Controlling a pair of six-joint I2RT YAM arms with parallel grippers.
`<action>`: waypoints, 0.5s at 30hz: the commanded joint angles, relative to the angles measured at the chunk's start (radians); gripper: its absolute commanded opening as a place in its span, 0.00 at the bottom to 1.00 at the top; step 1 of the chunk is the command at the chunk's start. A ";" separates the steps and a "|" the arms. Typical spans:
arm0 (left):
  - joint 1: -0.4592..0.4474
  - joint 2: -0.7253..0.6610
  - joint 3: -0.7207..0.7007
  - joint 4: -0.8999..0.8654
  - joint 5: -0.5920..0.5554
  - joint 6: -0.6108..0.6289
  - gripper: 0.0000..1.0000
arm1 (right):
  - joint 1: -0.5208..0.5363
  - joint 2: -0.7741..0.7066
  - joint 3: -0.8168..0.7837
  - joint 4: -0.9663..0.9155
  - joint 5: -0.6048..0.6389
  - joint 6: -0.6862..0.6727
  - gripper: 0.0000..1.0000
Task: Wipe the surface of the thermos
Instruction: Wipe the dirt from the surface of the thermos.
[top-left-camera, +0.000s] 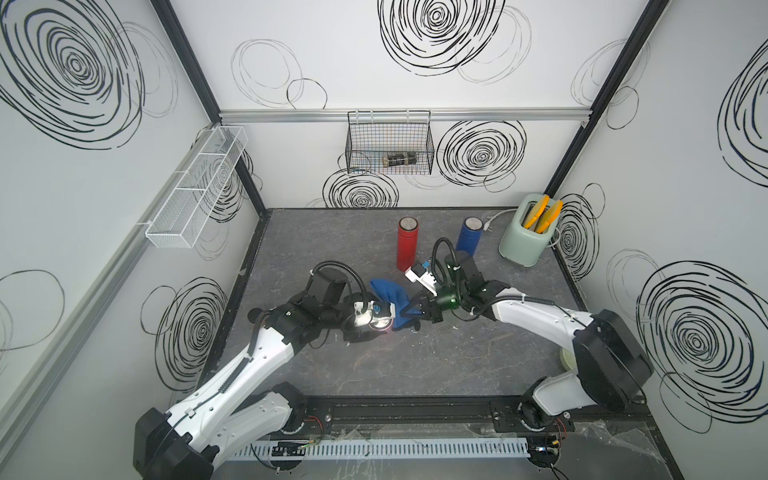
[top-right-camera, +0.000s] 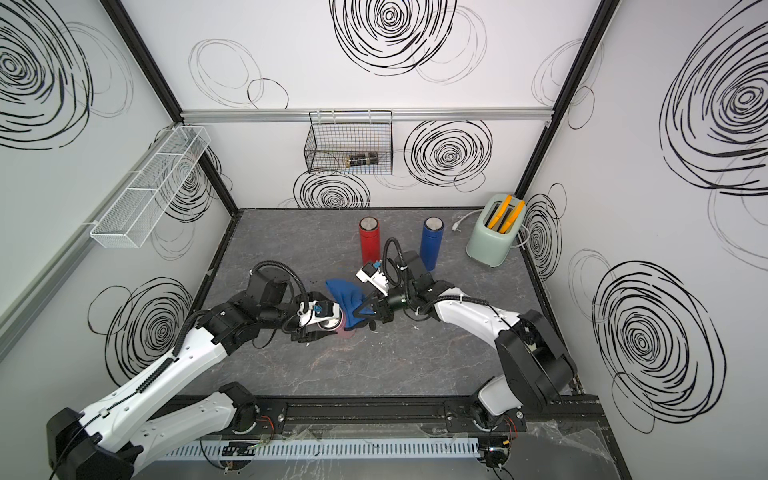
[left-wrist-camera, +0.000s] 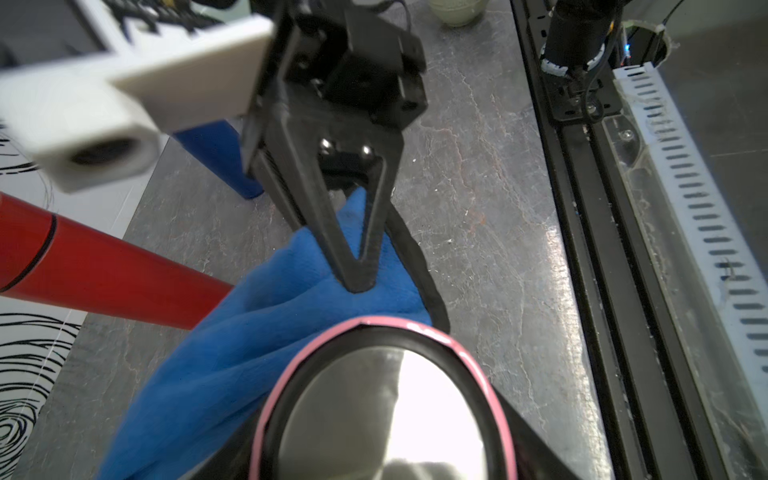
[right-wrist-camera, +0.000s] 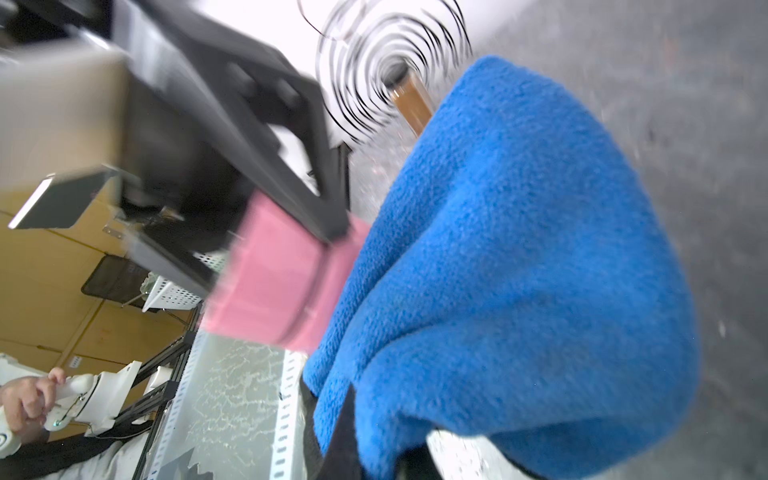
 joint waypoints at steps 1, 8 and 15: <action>0.002 0.005 0.063 -0.020 0.061 0.131 0.00 | 0.014 -0.022 0.043 -0.050 -0.099 -0.031 0.00; 0.002 0.092 0.128 -0.104 0.146 0.312 0.00 | 0.014 0.029 0.025 -0.069 -0.136 -0.079 0.00; 0.004 0.154 0.212 -0.163 0.164 0.393 0.00 | 0.016 0.163 -0.081 -0.002 -0.075 -0.098 0.00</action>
